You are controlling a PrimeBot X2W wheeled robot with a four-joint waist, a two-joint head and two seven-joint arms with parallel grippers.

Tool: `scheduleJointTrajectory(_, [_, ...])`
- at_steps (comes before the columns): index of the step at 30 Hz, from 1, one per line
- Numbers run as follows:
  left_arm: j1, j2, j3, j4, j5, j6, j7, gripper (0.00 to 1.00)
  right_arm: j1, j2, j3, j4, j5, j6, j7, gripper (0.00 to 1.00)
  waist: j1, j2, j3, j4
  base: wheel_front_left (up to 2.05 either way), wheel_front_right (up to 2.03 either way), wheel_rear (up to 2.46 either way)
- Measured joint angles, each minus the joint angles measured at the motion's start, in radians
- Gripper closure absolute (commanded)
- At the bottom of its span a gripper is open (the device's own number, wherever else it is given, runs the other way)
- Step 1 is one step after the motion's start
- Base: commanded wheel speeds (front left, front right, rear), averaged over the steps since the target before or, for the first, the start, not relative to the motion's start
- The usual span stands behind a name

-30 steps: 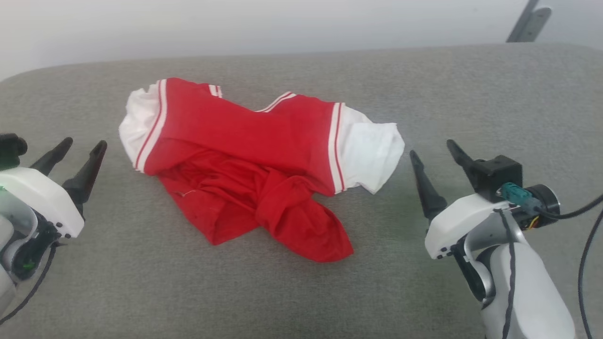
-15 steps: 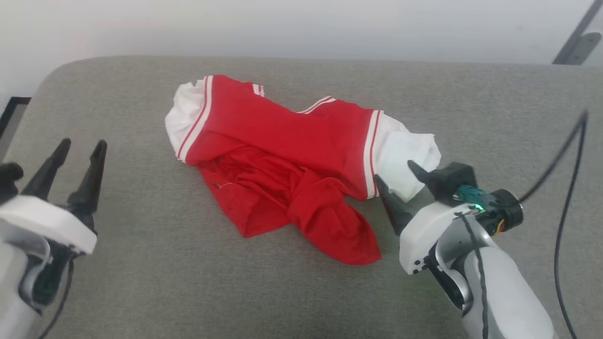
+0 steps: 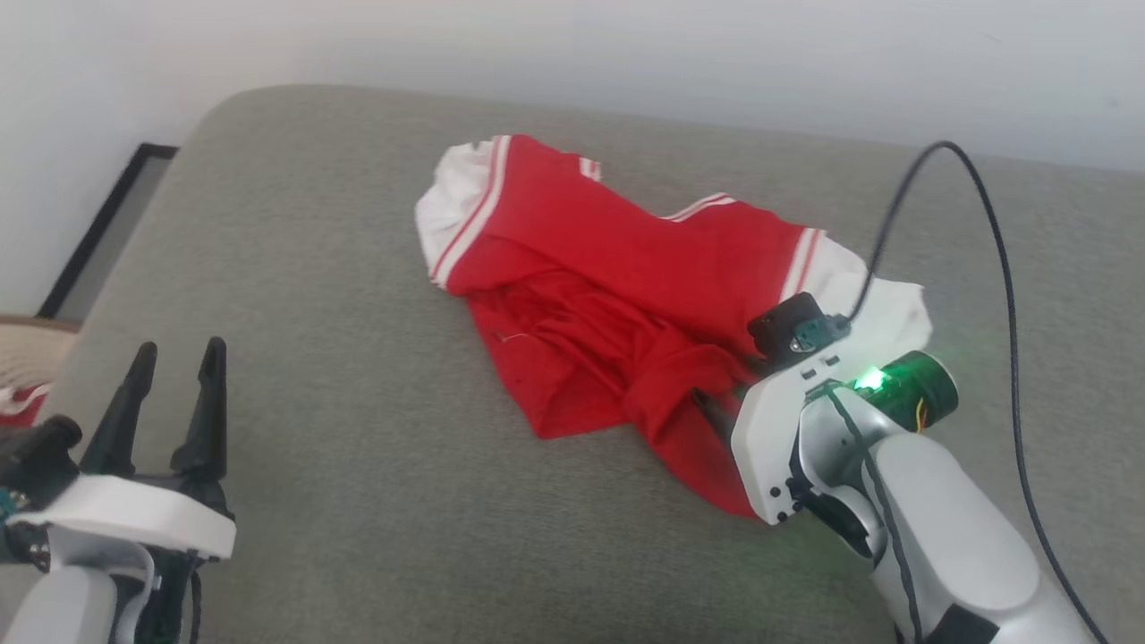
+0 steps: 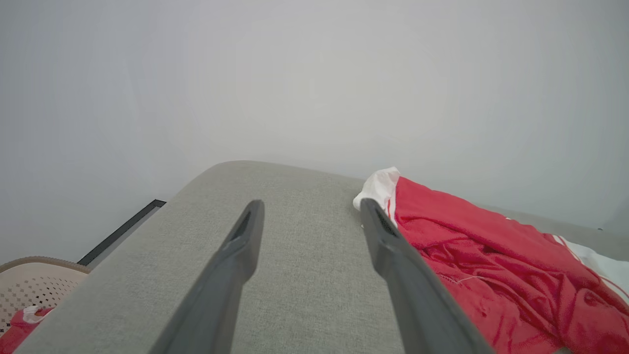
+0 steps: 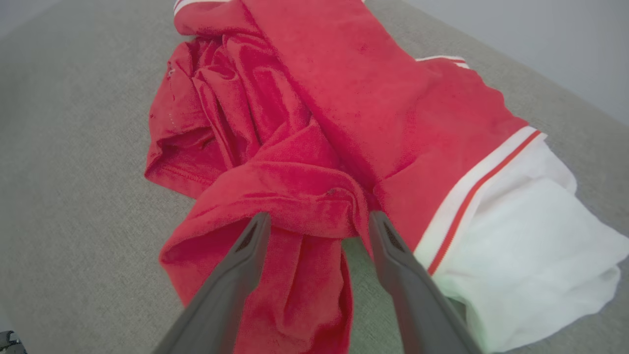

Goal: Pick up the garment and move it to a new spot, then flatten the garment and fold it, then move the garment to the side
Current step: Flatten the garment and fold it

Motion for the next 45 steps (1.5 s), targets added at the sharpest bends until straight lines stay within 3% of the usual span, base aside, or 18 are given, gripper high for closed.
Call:
scheduleJointTrajectory(8, [0.065,-0.085,0.085,-0.037,0.086,-0.001,0.0,0.0,-0.102,-0.041,0.086,0.108,0.038,0.0,0.14,0.0,0.0,0.0,-0.001,0.075,0.0,0.0,0.0])
scheduleJointTrajectory(19, [0.105,-0.156,0.148,-0.073,0.108,-0.001,0.0,0.0,-0.231,-0.052,0.242,0.324,0.109,0.0,0.202,0.0,0.0,0.0,0.011,0.133,0.0,0.0,0.0])
scheduleJointTrajectory(20, [0.107,-0.161,0.154,-0.077,0.108,-0.001,0.0,0.0,-0.24,-0.054,0.26,0.338,0.116,0.0,0.202,0.21,0.0,0.0,0.011,0.137,0.0,0.0,0.0])
scheduleJointTrajectory(21, [0.109,-0.165,0.155,-0.081,0.11,-0.001,0.0,0.0,-0.248,-0.055,0.284,0.349,0.126,0.0,0.202,0.69,0.0,0.0,0.011,0.14,0.0,0.0,0.0])
scheduleJointTrajectory(22, [0.113,-0.167,0.156,-0.084,0.114,-0.001,0.0,0.0,-0.256,-0.057,0.302,0.357,0.14,0.0,0.201,1.0,0.0,0.0,0.011,0.144,0.0,0.0,0.0])
scheduleJointTrajectory(29, [0.144,-0.193,0.186,-0.091,0.118,-0.001,0.0,0.0,-0.281,-0.092,0.423,0.379,0.255,0.0,0.183,1.0,0.0,0.0,-0.007,0.151,0.0,0.0,0.0])
scheduleJointTrajectory(34, [0.165,-0.203,0.206,-0.1,0.125,-0.001,0.0,0.0,-0.285,-0.15,0.512,0.33,0.339,0.0,0.197,1.0,0.0,0.0,-0.021,0.143,0.0,0.0,0.0])
scheduleJointTrajectory(45, [0.191,-0.206,0.253,-0.126,0.144,-0.001,0.0,0.0,-0.247,-0.339,0.672,0.015,0.55,0.0,0.316,1.0,0.0,0.0,-0.041,0.083,0.0,0.0,0.0])
